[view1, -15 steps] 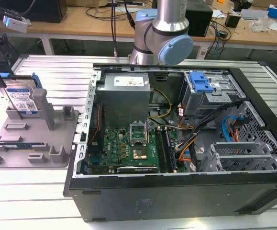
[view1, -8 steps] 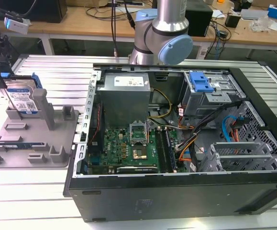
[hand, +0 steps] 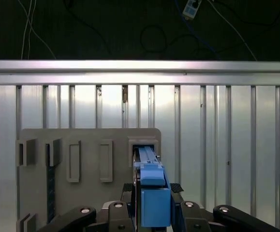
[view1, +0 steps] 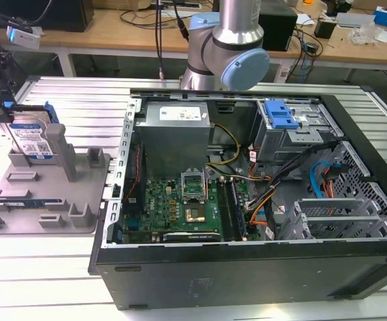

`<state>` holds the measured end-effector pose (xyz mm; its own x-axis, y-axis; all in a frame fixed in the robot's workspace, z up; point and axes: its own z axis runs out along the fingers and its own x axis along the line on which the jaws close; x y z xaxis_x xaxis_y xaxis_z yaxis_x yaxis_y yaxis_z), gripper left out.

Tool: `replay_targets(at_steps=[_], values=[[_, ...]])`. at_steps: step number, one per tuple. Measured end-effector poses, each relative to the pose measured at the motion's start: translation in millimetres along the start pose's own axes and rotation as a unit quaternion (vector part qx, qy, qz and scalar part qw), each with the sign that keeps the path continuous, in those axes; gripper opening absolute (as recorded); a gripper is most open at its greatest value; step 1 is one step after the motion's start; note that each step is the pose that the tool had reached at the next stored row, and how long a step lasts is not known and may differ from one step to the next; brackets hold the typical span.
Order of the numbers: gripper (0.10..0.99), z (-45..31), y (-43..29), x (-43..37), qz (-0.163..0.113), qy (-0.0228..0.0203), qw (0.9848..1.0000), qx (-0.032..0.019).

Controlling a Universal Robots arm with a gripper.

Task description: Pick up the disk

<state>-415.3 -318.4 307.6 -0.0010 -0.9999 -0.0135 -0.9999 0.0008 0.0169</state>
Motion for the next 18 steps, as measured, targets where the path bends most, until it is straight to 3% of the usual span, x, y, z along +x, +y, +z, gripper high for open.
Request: replay_targets(at_steps=[18], values=[[0.408, 6.4, -0.1, 0.1, 0.000, 0.0001, 1.0000, -0.0001]])
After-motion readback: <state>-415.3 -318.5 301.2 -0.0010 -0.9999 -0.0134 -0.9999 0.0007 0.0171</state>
